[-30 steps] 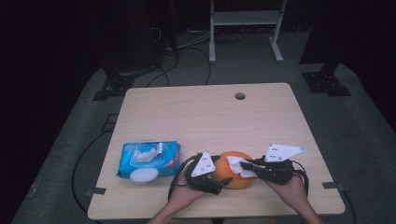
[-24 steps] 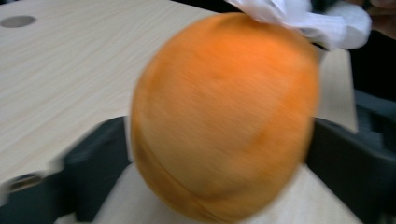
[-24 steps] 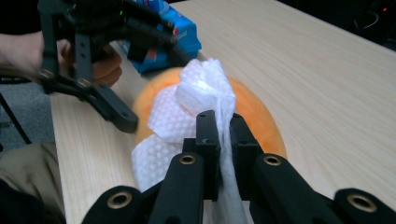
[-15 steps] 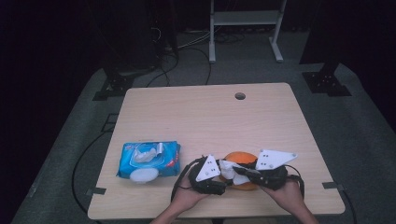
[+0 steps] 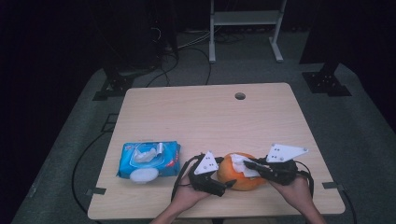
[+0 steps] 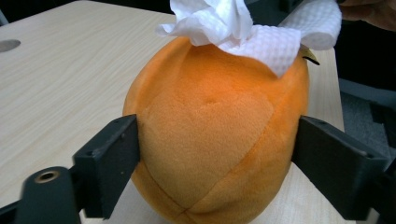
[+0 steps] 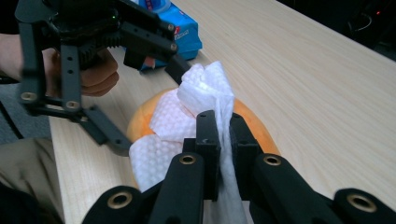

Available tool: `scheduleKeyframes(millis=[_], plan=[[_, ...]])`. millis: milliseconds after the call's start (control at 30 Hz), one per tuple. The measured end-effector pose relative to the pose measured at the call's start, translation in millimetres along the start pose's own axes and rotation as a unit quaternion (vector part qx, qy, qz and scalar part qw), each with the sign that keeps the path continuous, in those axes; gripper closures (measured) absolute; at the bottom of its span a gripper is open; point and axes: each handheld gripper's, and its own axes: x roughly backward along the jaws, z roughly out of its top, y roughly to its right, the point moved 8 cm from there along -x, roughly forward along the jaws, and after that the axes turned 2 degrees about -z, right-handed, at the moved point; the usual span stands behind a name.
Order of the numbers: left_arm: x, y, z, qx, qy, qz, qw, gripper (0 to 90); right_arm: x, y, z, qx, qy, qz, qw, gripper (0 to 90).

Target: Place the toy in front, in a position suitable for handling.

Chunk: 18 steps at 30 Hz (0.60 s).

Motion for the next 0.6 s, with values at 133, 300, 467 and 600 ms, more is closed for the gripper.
scheduleKeyframes(millis=[133,300,467,600], plan=[[-0.1,8.2,6.2,-0.035,0.003,0.009,0.9993,31.0,-1.2,-13.9,13.2,0.007,0.018,0.022,0.9996,84.7],[-0.4,12.5,3.8,-0.059,-0.002,0.015,0.9981,32.3,-14.3,-27.1,13.2,0.020,0.003,0.042,0.9989,84.7],[3.9,6.1,-0.9,-0.045,-0.002,0.014,0.9989,33.1,-0.5,0.2,0.6,-0.021,0.009,0.018,0.9996,84.7],[3.0,5.5,2.9,-0.033,0.003,0.002,0.9994,23.6,8.7,11.8,-12.9,-0.056,0.017,0.021,0.9981,84.7]])
